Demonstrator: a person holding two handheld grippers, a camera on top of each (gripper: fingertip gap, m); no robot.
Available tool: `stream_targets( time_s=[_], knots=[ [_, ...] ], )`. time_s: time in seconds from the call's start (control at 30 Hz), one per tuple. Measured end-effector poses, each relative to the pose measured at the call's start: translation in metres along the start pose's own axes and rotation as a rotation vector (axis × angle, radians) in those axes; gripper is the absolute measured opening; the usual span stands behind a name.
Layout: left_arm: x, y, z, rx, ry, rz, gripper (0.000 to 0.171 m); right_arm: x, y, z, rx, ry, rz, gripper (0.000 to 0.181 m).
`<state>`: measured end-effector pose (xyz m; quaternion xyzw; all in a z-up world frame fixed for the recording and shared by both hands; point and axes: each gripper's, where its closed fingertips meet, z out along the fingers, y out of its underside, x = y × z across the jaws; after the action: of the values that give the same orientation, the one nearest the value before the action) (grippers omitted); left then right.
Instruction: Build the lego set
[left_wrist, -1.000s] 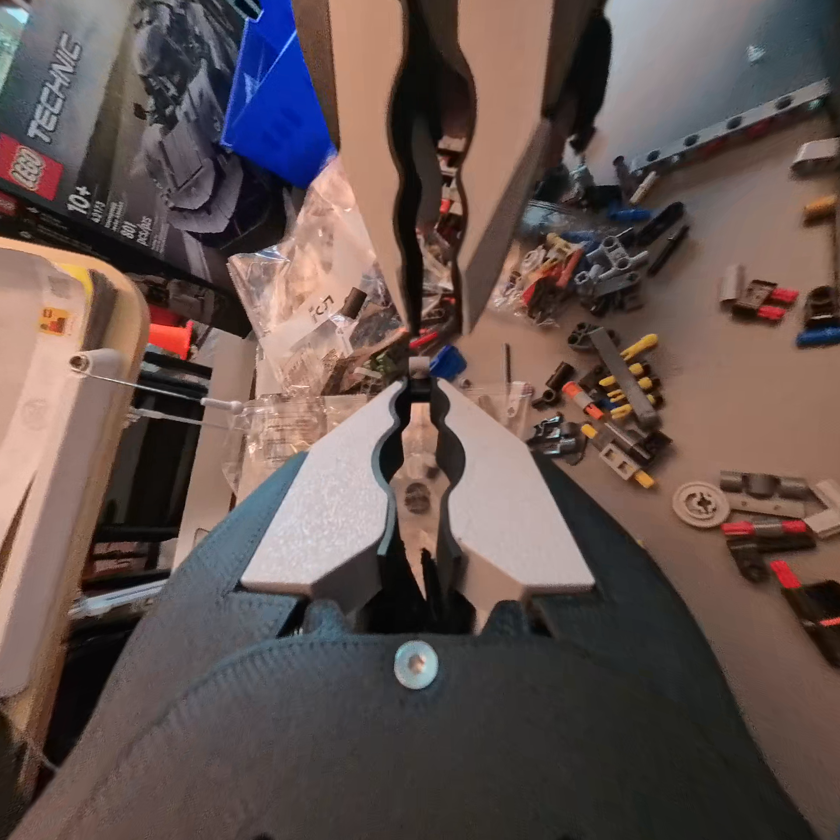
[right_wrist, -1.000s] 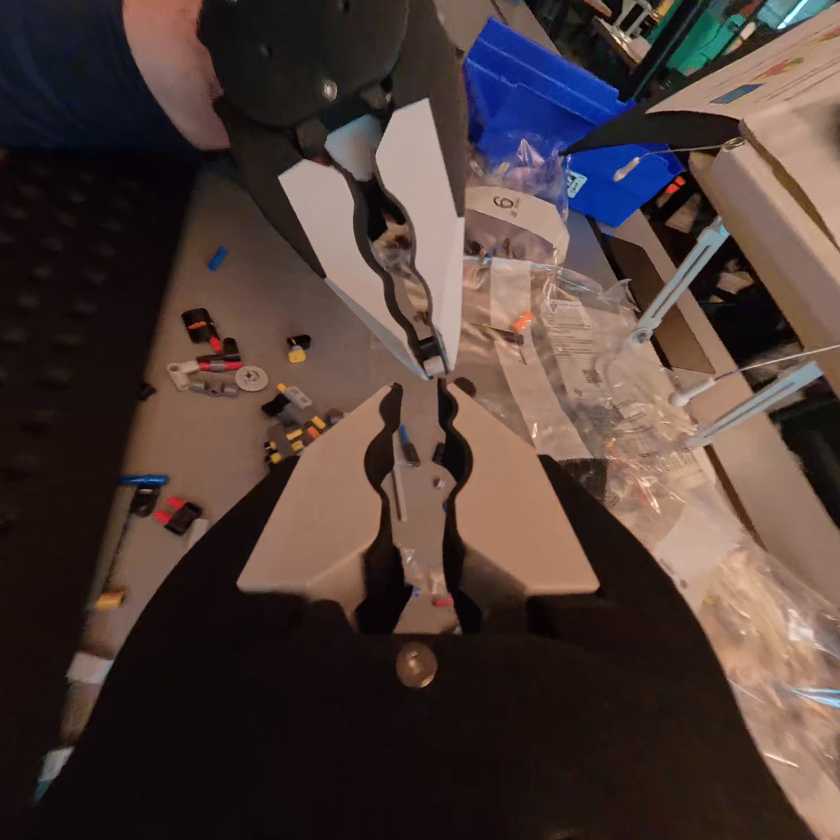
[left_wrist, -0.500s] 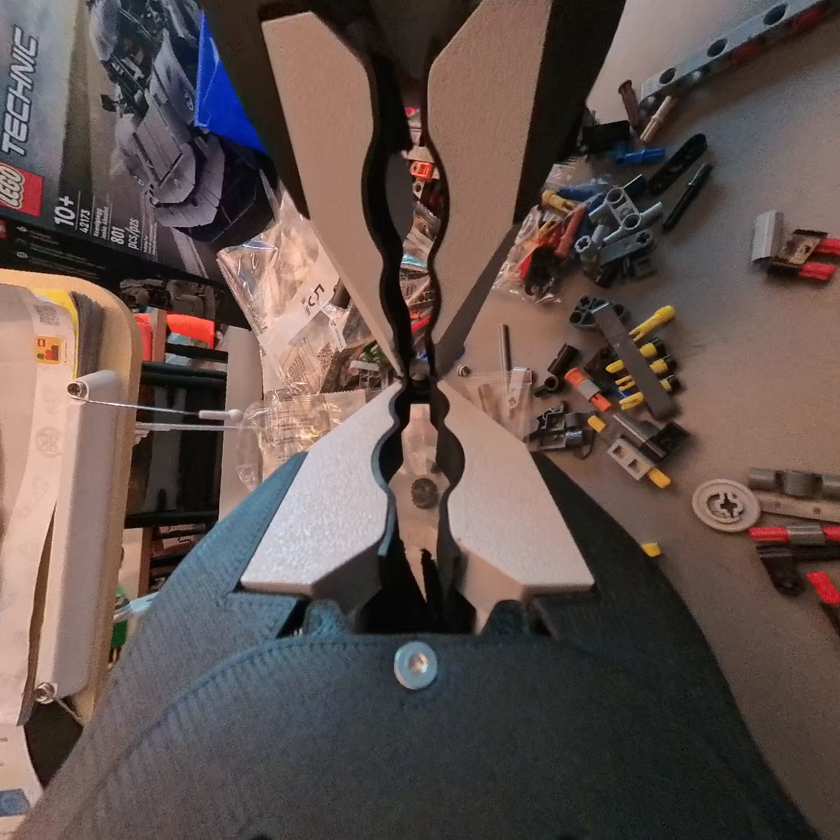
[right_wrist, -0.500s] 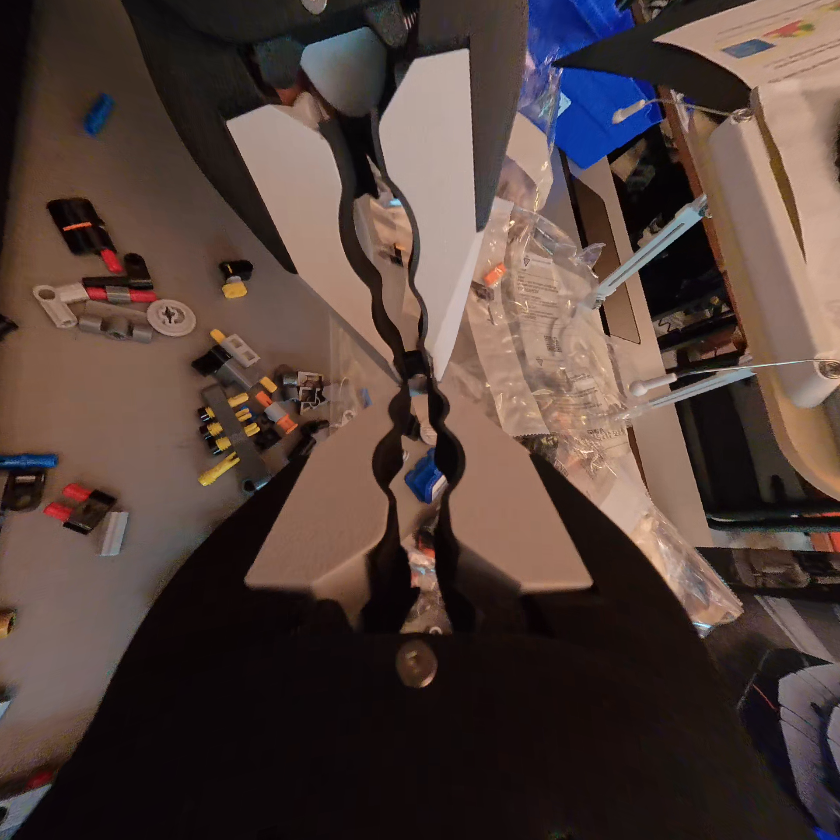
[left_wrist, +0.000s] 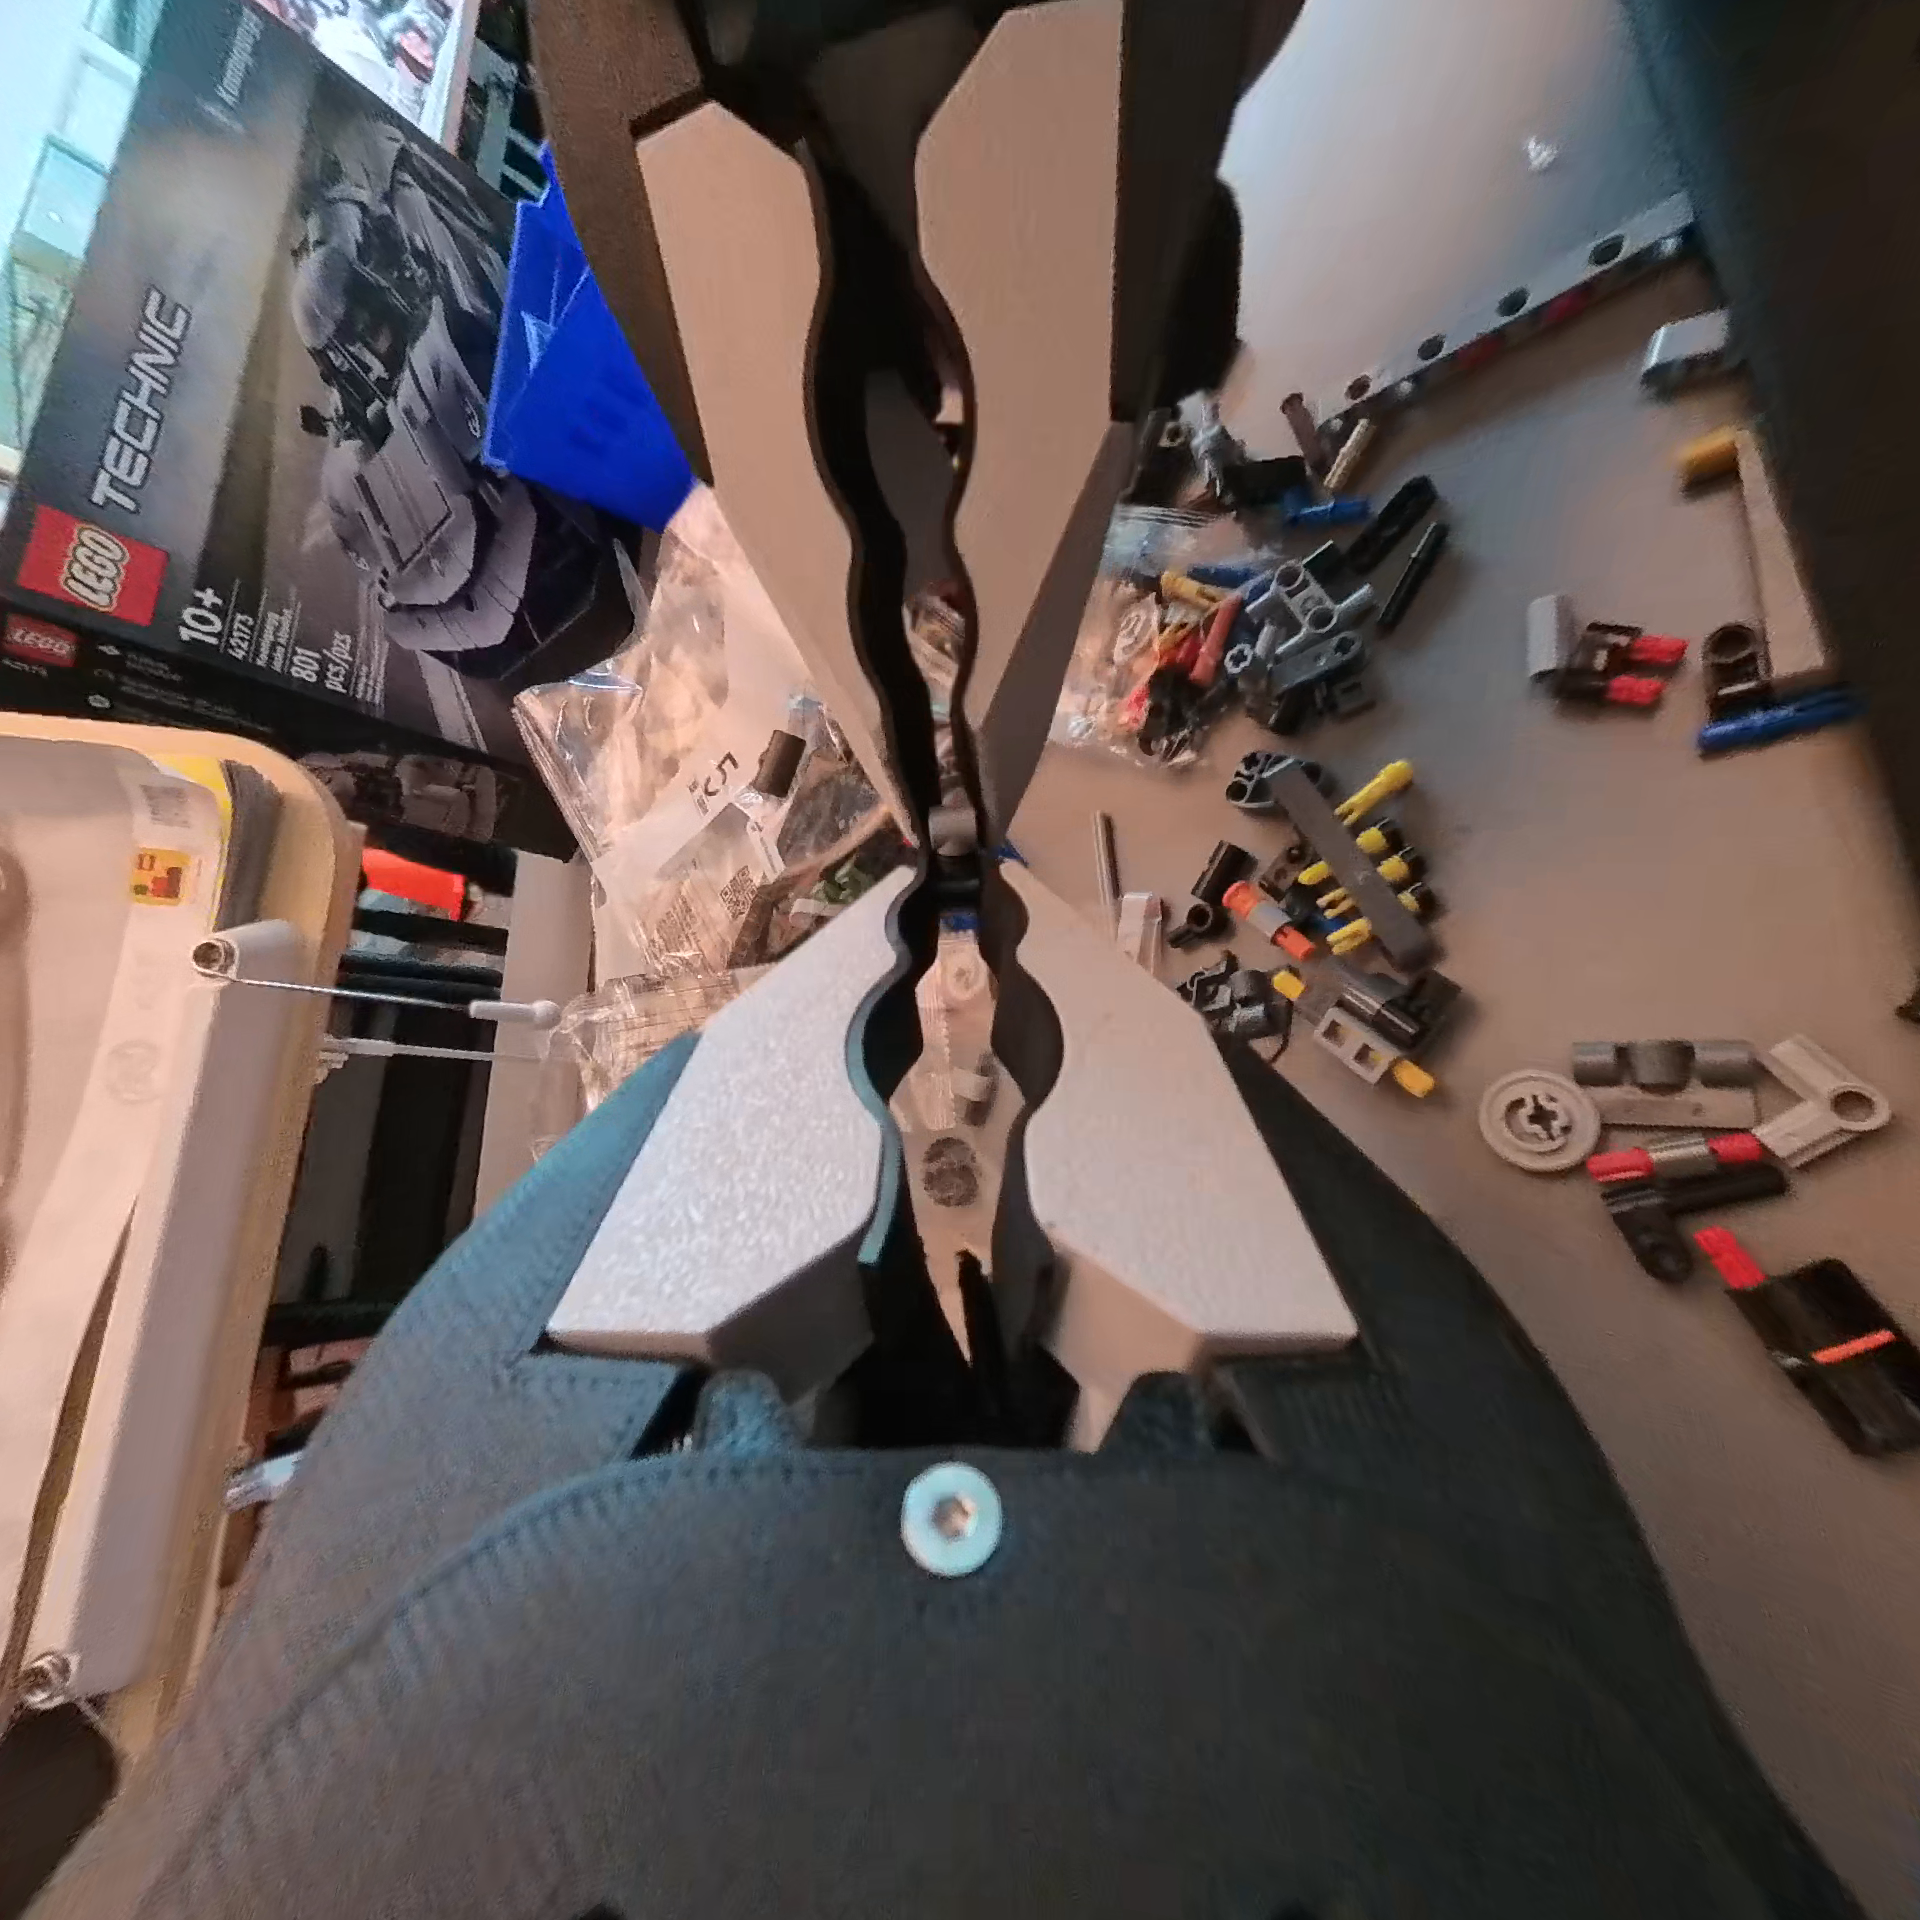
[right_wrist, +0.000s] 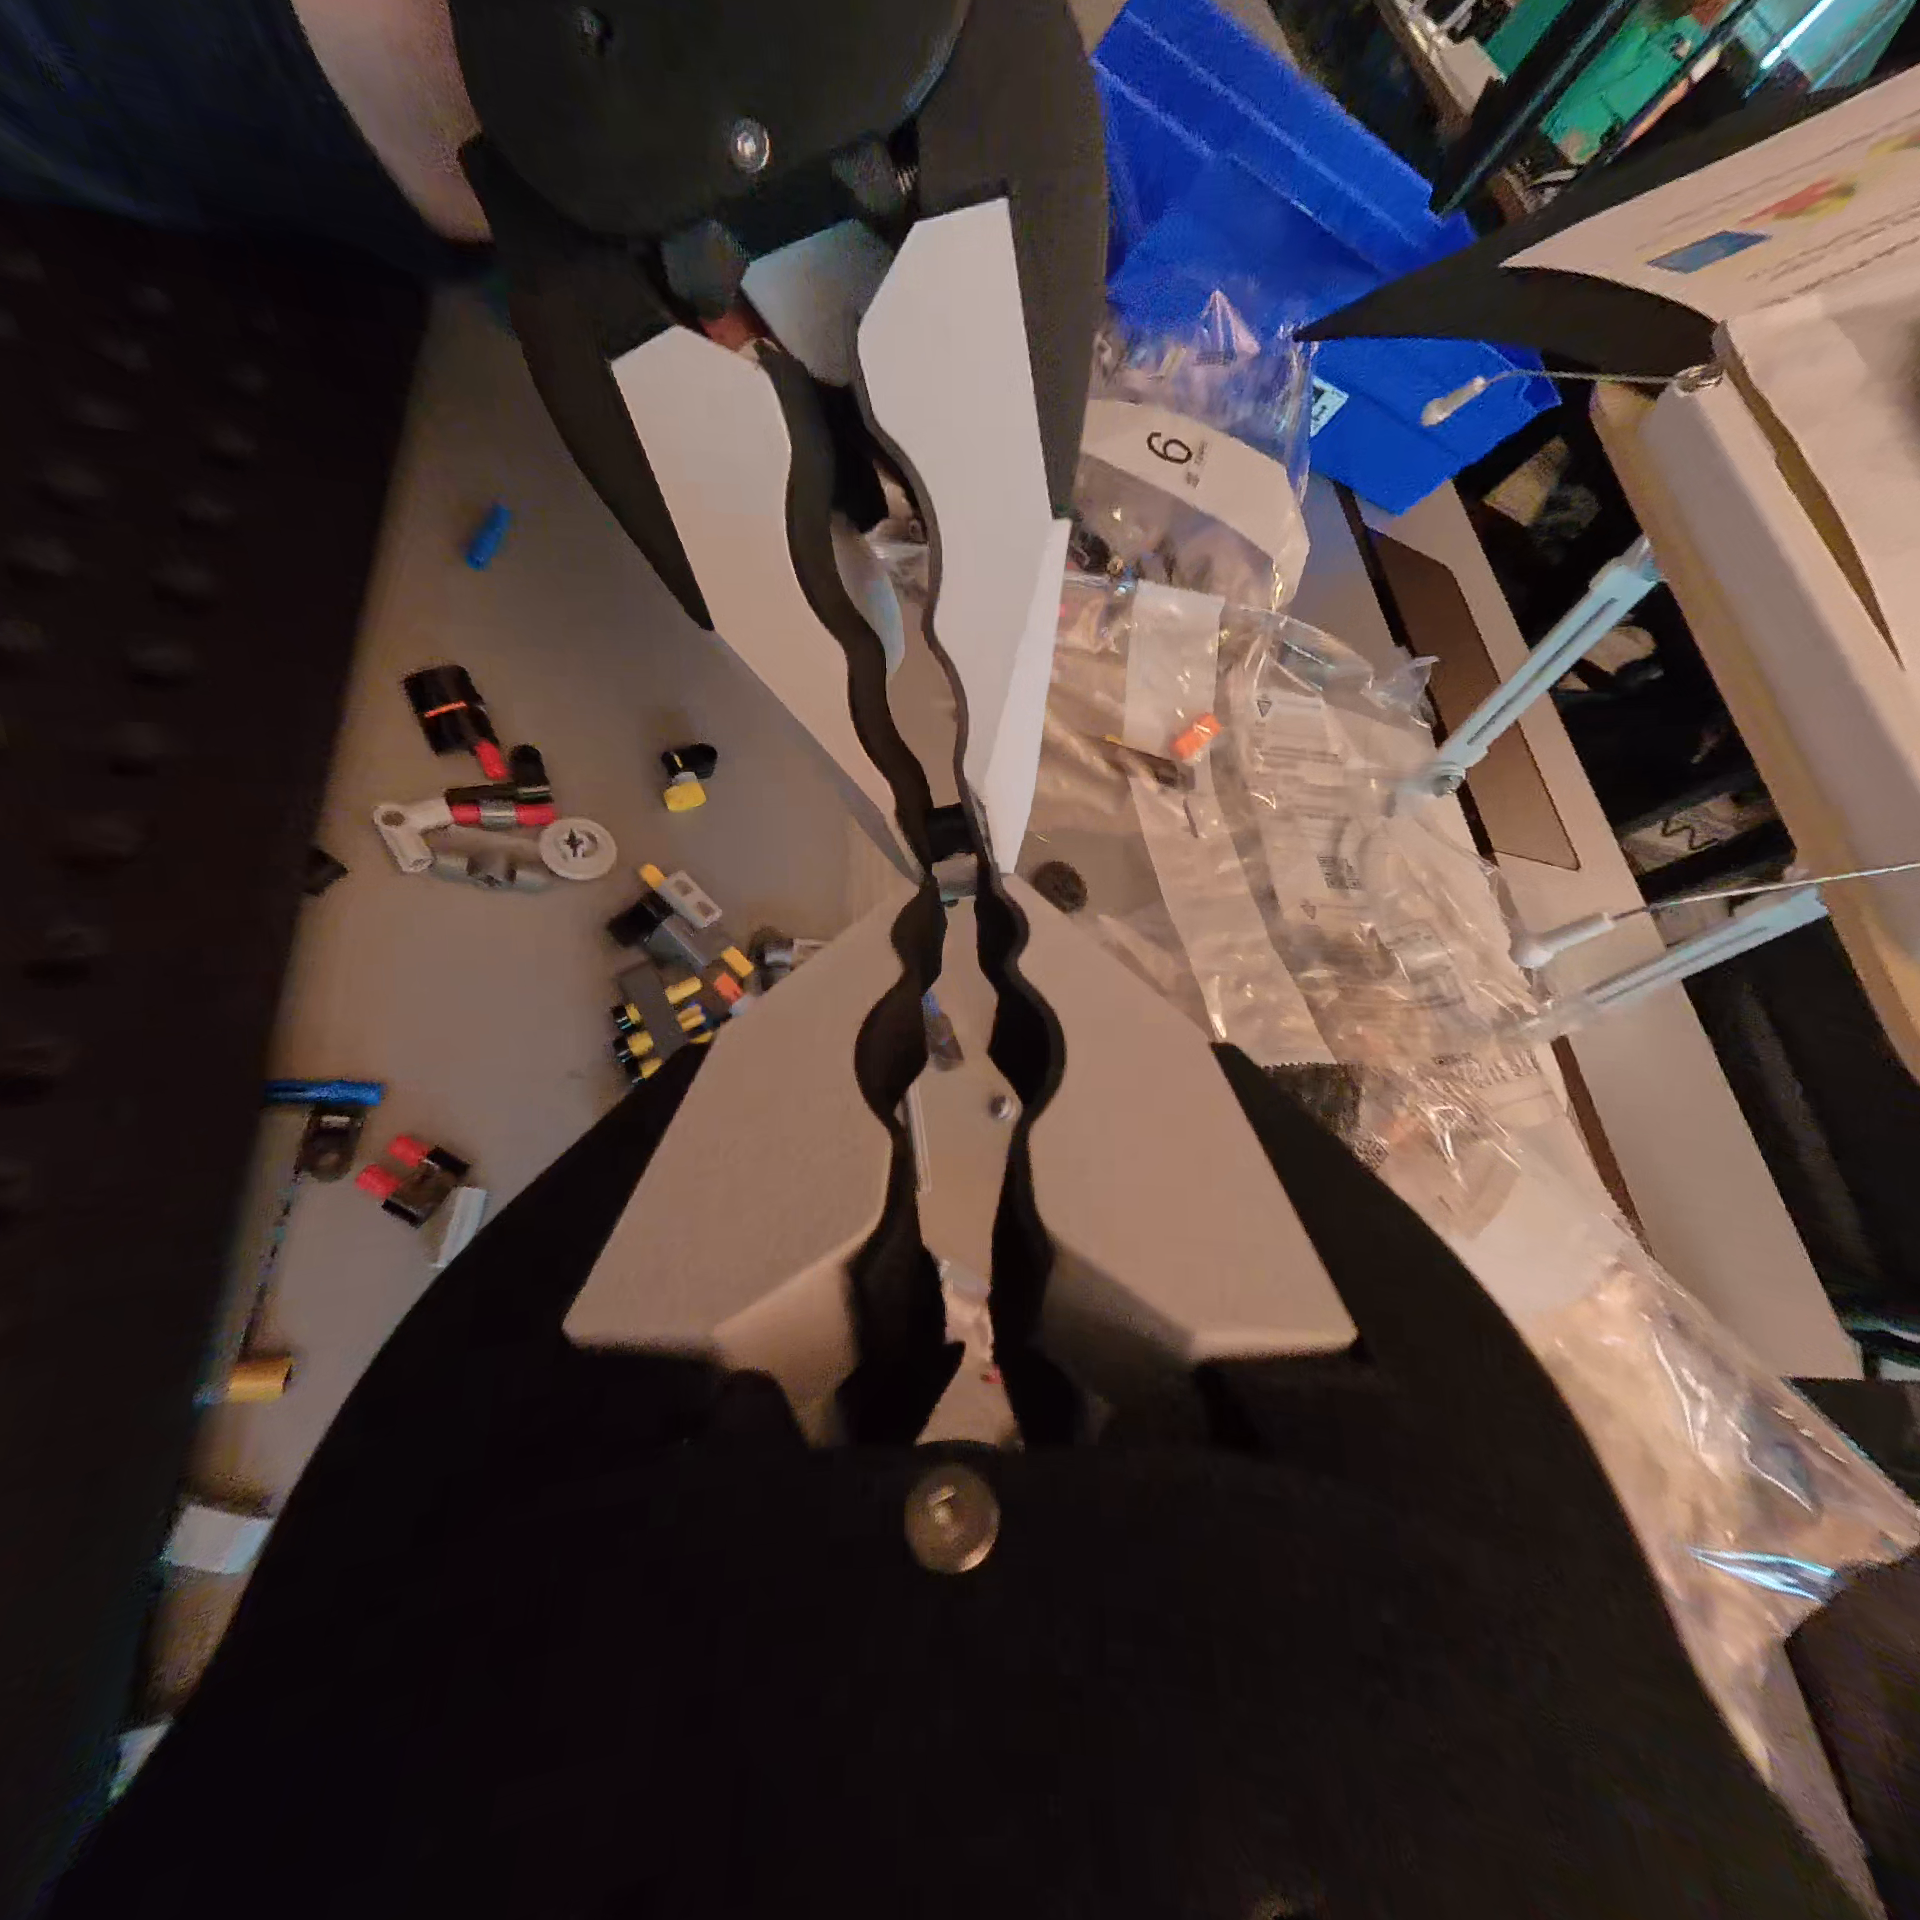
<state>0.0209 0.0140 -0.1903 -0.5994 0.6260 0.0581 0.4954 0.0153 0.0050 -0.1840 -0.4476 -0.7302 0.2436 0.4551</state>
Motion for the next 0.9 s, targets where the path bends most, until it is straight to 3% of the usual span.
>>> stream_targets(
  time_s=[0.57, 0.6, 0.67, 0.7, 0.73, 0.8, 0.9],
  knots=[
    [0.002, -0.019, -0.017, 0.103, 0.005, 0.004, 0.007, -0.008, -0.02, -0.017, 0.182, -0.136, 0.11, 0.003],
    [0.002, -0.017, -0.017, 0.089, -0.001, 0.011, 0.006, -0.006, -0.017, -0.02, 0.179, -0.131, 0.113, 0.0],
    [-0.017, 0.029, -0.03, -0.049, -0.077, -0.033, 0.006, 0.018, -0.017, -0.053, 0.29, -0.067, 0.197, 0.0],
    [-0.027, 0.04, -0.044, -0.011, -0.1, -0.132, 0.006, 0.025, -0.017, -0.068, 0.331, -0.041, 0.221, 0.0],
    [-0.034, 0.033, -0.053, 0.032, -0.121, -0.166, 0.006, 0.025, -0.014, -0.065, 0.314, -0.03, 0.226, 0.0],
    [-0.025, 0.015, -0.043, 0.048, -0.103, -0.105, 0.006, 0.016, -0.009, -0.039, 0.251, -0.077, 0.25, 0.0],
    [-0.025, 0.014, -0.028, 0.009, -0.164, -0.021, 0.006, 0.013, -0.006, -0.022, 0.237, -0.126, 0.359, 0.001]
  ],
)
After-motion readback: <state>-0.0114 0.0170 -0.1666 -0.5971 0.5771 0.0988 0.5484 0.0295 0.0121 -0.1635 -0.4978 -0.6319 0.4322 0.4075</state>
